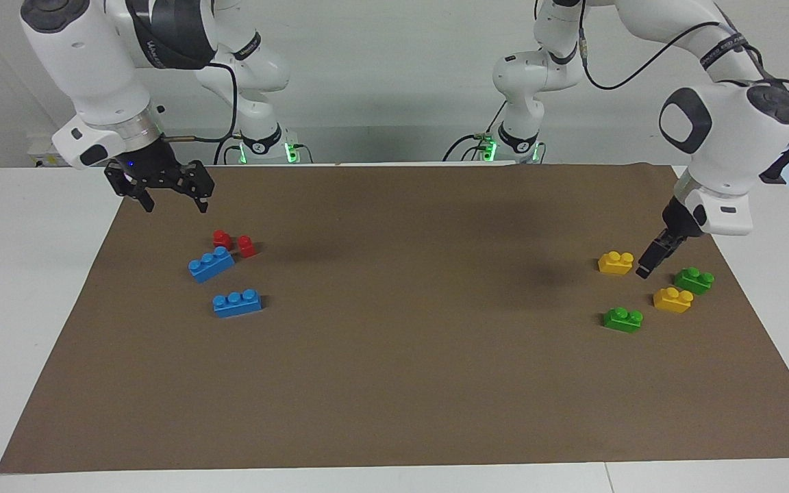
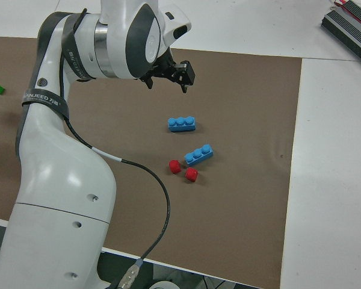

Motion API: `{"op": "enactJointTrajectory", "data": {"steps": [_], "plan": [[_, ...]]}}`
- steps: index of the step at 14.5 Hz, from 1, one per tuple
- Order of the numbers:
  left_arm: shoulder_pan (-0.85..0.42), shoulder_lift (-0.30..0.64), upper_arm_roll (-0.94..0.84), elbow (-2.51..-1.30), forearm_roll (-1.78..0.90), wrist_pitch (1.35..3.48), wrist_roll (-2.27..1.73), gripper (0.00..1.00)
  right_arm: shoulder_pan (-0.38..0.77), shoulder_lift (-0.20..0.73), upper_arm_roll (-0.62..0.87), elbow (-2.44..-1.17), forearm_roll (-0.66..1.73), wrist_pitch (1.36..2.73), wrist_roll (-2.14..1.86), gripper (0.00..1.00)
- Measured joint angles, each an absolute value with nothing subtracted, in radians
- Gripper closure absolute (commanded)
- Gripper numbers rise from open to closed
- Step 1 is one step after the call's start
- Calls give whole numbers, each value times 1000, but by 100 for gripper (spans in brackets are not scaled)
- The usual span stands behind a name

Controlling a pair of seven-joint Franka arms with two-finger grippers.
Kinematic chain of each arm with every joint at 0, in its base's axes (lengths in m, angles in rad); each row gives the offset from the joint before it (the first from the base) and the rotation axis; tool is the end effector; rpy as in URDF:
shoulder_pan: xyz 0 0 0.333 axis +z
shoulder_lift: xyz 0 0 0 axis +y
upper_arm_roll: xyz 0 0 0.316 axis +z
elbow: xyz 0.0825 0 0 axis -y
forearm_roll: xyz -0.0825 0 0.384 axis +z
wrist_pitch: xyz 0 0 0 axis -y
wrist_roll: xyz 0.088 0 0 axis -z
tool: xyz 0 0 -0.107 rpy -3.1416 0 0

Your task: Remove green block with left arm and hold with right

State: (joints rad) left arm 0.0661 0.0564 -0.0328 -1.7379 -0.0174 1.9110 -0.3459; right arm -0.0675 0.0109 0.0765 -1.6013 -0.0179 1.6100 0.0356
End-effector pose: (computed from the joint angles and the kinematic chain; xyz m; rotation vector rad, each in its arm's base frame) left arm 0.5925 0.0189 0.5432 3.0432 0.5919 0.1745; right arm 0.5608 0.0030 0.6075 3.1242 -0.0404 -0.0028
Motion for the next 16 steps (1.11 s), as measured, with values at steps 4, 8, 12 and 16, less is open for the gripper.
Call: {"op": "enactJointTrajectory", "data": {"steps": [4, 8, 12, 16], "plan": [[42, -58, -35, -1739, -17, 1783, -195, 0, -75, 7, 73, -1602, -19, 1616, 29, 0], [35, -99, -34, -1741, -17, 1708, -111, 0, -77, 10, 73, -1605, -19, 1616, 29, 0], [7, -109, -36, -1741, -17, 1657, -96, 0, -77, 10, 74, -1608, -19, 1613, 29, 0], [4, -110, -35, -1741, -17, 1634, -63, 0, -77, 10, 76, -1608, -18, 1610, 29, 0]]}}
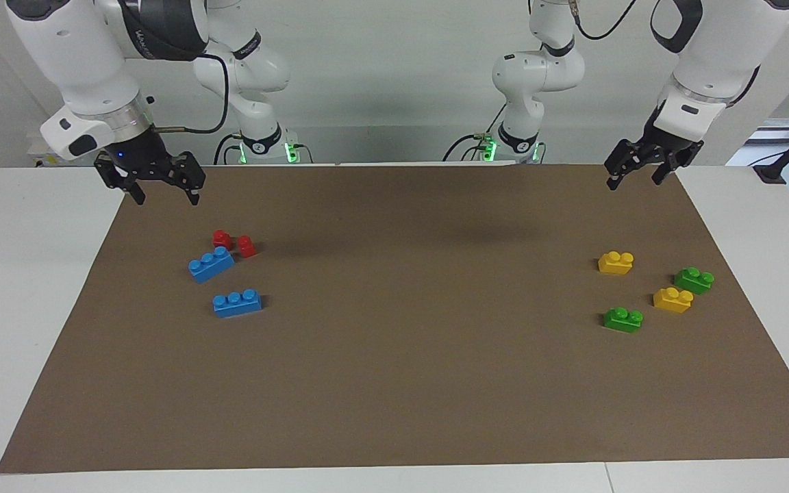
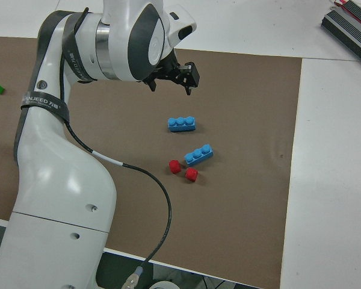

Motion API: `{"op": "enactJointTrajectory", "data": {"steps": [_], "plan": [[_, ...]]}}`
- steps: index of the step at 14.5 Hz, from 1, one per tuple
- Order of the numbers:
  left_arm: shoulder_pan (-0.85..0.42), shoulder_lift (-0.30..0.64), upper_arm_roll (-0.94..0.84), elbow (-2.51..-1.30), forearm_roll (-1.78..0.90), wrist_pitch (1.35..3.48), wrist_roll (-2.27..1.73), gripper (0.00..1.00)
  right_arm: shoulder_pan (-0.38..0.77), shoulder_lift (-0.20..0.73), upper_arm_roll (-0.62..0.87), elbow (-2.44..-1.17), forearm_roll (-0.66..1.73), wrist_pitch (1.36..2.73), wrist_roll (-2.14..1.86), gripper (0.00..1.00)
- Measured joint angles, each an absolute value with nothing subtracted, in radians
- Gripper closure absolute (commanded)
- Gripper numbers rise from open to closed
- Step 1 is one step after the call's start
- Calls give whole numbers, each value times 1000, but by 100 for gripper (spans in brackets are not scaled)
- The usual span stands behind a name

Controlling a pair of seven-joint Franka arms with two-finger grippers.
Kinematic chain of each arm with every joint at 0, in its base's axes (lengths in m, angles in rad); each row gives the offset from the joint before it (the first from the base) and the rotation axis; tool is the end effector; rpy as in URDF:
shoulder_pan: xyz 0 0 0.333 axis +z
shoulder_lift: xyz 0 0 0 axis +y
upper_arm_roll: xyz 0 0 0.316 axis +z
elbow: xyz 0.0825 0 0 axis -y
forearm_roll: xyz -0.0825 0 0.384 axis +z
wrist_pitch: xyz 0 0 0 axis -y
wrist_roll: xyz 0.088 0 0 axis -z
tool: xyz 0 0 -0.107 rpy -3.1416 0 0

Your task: Remove green block with left arm and hold with right

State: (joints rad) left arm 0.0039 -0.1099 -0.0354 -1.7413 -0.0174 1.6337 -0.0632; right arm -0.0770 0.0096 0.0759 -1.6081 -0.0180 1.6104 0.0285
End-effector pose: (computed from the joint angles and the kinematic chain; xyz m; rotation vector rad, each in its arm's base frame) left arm 0.5236 -0.0192 0.6084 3.1276 0.0516 0.0025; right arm 0.5602 -0.0027 0.6050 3.1239 -0.0450 -0.0110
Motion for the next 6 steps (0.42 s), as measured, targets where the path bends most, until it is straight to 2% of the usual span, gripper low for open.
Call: {"op": "enactJointTrajectory", "data": {"steps": [6], "plan": [[4, -110, -35, -1741, -17, 1631, -40, 0, -77, 10, 76, -1608, -18, 1610, 29, 0]]}}
